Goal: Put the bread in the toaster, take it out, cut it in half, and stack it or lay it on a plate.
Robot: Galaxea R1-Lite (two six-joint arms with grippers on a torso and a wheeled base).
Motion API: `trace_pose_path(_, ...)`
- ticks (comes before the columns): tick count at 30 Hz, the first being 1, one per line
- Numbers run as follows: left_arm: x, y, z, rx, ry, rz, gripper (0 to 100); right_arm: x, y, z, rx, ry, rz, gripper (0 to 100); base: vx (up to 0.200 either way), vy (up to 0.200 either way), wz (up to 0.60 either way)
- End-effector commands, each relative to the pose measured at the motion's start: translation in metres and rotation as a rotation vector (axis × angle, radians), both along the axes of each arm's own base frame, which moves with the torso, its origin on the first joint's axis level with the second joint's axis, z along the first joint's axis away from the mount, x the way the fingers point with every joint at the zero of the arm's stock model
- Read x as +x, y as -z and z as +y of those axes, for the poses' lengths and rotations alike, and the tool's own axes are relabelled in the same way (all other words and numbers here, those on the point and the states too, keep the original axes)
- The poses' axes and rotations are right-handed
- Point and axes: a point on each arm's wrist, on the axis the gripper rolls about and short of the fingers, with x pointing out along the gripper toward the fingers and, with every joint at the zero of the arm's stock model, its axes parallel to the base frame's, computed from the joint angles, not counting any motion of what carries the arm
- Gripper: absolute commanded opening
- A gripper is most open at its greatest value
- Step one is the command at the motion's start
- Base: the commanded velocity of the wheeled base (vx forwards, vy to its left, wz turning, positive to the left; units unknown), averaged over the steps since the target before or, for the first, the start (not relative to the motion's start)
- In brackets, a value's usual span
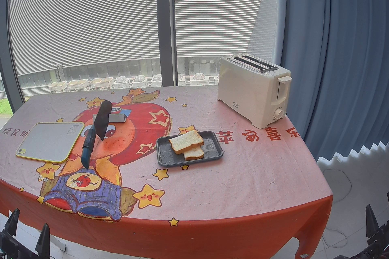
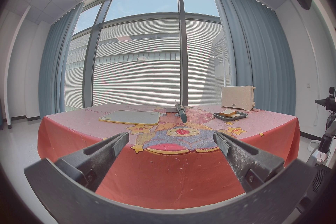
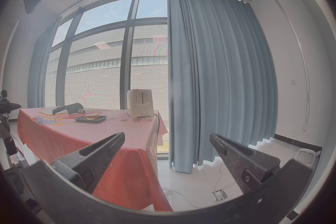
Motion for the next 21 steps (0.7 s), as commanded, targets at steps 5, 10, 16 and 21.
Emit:
trace_pose_path(5, 0.0001, 0.0054, 0.0000, 0.000, 0.000, 0.003, 100, 0.0000, 0.0048, 0.0000, 0.000, 0.000, 0.000, 100, 0.000, 0.000, 0.00)
trace_pose_path(10, 0.0001, 0.0054, 0.0000, 0.000, 0.000, 0.003, 100, 0.0000, 0.0048, 0.0000, 0.000, 0.000, 0.000, 100, 0.000, 0.000, 0.00)
trace_pose_path(16, 0.0001, 0.0054, 0.0000, 0.000, 0.000, 0.003, 100, 0.0000, 0.0048, 0.0000, 0.000, 0.000, 0.000, 100, 0.000, 0.000, 0.00)
trace_pose_path(21, 0.0001, 0.0054, 0.0000, 0.000, 0.000, 0.003, 100, -0.0001, 0.0048, -0.0003, 0.001, 0.015, 0.000, 100, 0.000, 0.000, 0.00)
